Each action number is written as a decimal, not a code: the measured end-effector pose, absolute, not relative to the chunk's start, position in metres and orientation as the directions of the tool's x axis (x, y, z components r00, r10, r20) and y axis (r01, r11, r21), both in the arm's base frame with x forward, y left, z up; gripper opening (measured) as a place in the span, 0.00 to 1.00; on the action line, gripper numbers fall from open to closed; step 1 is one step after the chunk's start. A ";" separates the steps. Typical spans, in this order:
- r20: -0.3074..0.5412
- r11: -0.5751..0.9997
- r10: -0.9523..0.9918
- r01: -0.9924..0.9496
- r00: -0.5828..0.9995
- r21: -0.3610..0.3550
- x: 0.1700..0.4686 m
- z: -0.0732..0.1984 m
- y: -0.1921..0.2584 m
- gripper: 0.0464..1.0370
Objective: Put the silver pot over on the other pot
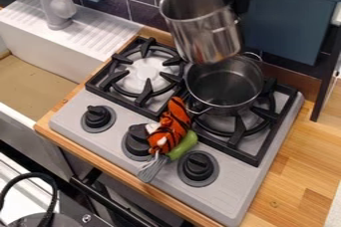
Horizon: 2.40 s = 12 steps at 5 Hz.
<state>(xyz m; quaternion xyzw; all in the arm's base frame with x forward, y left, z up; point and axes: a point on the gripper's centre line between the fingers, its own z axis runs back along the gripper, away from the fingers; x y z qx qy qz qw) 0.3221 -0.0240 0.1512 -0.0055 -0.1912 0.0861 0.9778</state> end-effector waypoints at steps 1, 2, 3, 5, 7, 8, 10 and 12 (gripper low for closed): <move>0.363 0.986 0.162 -0.164 0.918 -0.027 0.321 0.138 -0.035 0.01; 0.377 0.986 0.155 -0.164 0.913 -0.009 0.318 0.130 -0.042 0.01; 0.385 0.986 0.153 -0.165 0.910 -0.002 0.315 0.122 -0.046 0.01; 0.391 0.985 0.150 -0.170 0.908 0.018 0.311 0.113 -0.047 0.01; 0.370 0.982 0.145 -0.178 0.918 0.057 0.311 0.098 -0.051 0.01; 0.361 0.979 0.148 -0.187 0.921 0.077 0.311 0.096 -0.053 0.03; 0.370 0.973 0.164 -0.212 0.914 0.092 0.319 0.097 -0.054 0.42; 0.387 0.971 0.184 -0.228 0.903 0.070 0.326 0.105 -0.053 0.95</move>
